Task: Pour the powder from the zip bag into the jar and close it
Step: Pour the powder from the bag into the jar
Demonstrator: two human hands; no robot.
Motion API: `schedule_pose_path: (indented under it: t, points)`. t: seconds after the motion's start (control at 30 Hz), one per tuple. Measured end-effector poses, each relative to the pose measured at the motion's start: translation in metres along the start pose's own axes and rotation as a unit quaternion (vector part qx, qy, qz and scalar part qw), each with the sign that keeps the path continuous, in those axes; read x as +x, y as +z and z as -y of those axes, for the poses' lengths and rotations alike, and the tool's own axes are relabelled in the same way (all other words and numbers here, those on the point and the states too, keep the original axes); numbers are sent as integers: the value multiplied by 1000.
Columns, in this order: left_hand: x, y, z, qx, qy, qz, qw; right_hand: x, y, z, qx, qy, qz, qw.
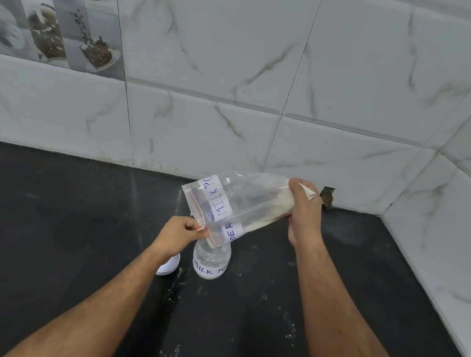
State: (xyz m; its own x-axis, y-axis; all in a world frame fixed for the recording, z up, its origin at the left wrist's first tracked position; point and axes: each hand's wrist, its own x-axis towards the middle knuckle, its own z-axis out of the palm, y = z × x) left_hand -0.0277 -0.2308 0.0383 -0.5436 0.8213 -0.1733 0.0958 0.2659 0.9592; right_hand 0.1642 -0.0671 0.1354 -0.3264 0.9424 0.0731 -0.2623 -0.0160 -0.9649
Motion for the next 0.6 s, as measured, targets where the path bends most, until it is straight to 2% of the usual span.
schedule_pose_path:
  t: [0.6]
  points:
    - [-3, 13, 17, -93, 3, -26, 995, -6, 20, 12, -81, -41, 46, 995]
